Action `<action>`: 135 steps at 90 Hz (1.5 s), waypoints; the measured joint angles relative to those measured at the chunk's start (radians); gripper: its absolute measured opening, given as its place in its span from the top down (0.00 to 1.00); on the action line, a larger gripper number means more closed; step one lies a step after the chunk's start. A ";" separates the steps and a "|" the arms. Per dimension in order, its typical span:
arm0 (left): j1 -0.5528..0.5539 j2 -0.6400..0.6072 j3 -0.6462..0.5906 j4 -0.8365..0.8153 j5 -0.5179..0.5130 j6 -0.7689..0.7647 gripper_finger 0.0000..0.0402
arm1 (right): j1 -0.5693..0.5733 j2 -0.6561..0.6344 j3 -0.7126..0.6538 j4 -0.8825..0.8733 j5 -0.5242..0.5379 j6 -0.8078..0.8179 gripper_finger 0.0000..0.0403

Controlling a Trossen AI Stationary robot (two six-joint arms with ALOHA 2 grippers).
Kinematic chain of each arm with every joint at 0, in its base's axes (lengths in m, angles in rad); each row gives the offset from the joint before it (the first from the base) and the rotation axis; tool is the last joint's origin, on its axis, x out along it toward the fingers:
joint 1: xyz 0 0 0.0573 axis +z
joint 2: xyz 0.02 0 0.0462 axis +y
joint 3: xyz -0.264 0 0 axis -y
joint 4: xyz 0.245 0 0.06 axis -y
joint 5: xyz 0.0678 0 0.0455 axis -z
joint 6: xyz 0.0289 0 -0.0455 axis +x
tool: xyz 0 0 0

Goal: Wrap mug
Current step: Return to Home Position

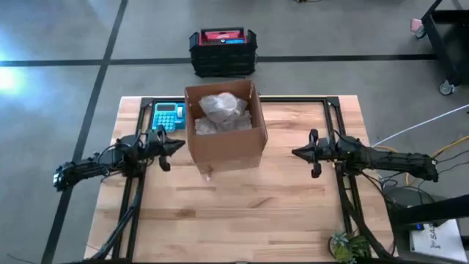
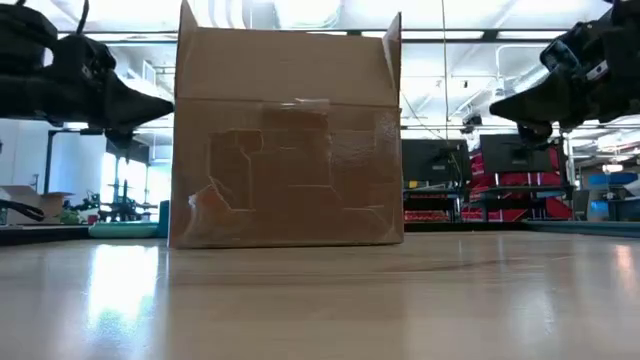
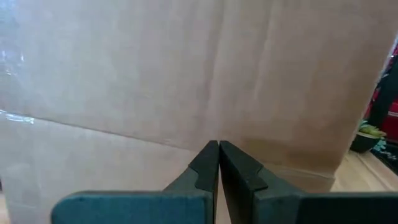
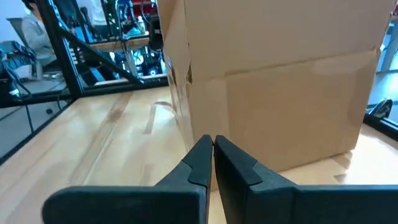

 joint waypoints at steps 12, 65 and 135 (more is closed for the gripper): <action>0.000 0.008 0.000 0.005 -0.036 -0.019 1.00 | 0.000 0.000 0.000 -0.039 0.000 0.020 0.99; 0.000 0.111 0.002 0.007 -0.045 -0.021 1.00 | 0.000 -0.135 0.000 -0.077 -0.008 0.023 0.99; 0.000 0.240 0.010 0.006 -0.045 -0.021 1.00 | 0.000 -0.111 0.000 -0.078 -0.003 0.052 0.99</action>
